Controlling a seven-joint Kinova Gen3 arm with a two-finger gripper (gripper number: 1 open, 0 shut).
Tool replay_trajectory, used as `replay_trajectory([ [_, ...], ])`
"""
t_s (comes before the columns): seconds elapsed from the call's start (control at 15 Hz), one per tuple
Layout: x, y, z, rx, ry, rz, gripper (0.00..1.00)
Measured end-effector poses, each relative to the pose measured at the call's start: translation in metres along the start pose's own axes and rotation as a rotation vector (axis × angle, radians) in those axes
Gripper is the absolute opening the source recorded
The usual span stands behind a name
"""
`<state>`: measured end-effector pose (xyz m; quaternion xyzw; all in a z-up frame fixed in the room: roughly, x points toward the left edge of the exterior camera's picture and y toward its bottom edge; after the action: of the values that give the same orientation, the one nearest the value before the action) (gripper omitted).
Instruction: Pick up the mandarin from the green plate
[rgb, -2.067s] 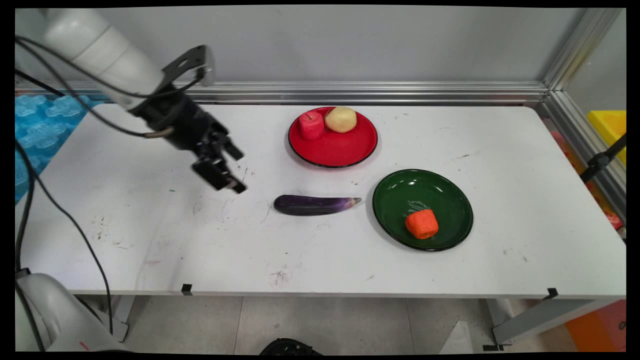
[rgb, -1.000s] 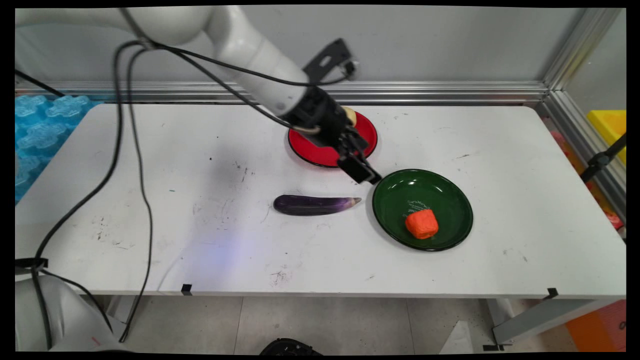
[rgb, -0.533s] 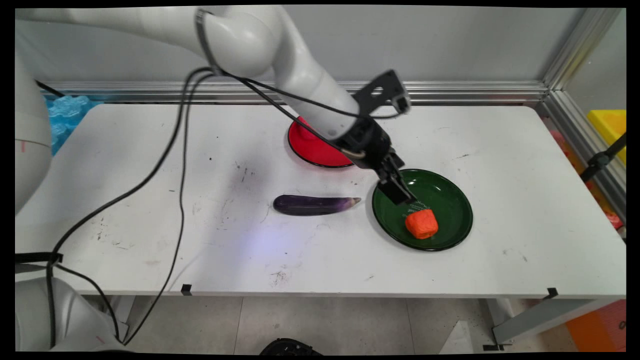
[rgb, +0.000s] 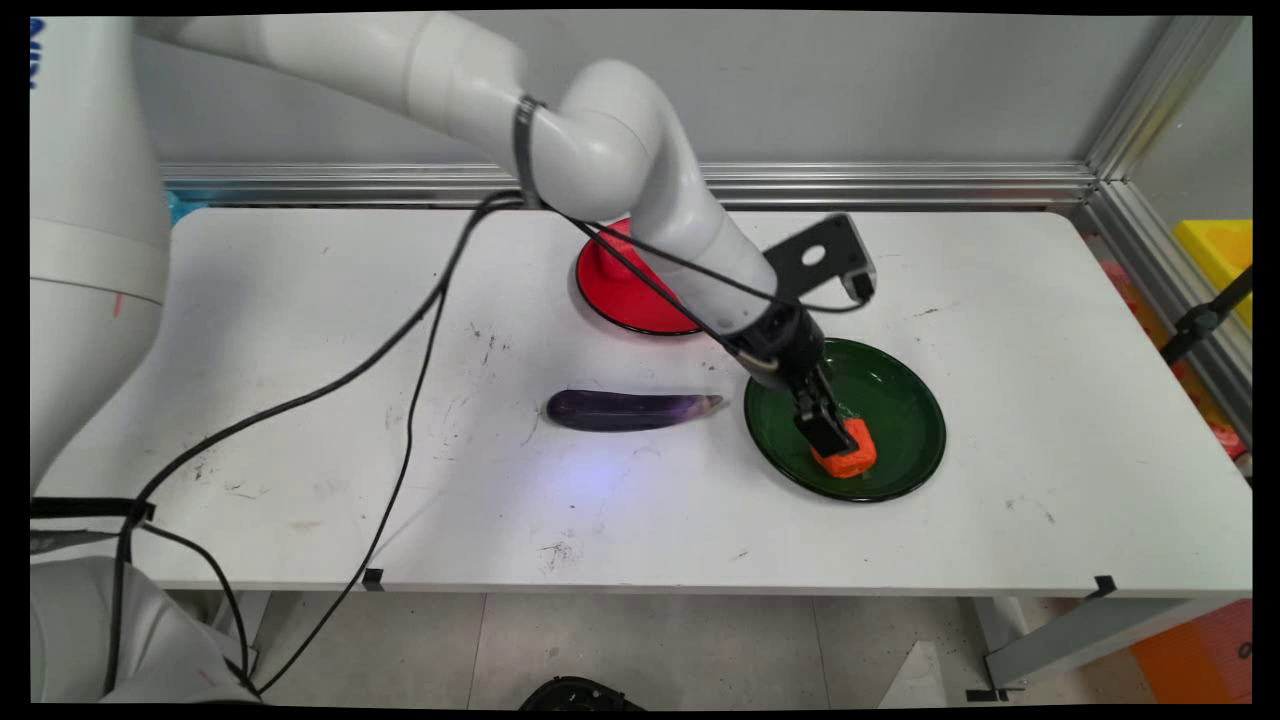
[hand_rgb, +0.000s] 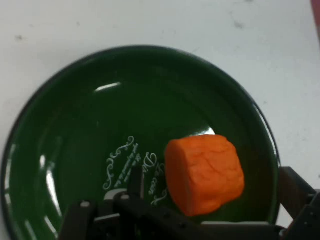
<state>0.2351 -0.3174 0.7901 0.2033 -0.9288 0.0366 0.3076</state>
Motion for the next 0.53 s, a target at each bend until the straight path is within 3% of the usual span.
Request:
replay_trajectory([
  [0.53,-0.001,-0.002,0.044,-0.002,-0.05,0.007,1.0],
])
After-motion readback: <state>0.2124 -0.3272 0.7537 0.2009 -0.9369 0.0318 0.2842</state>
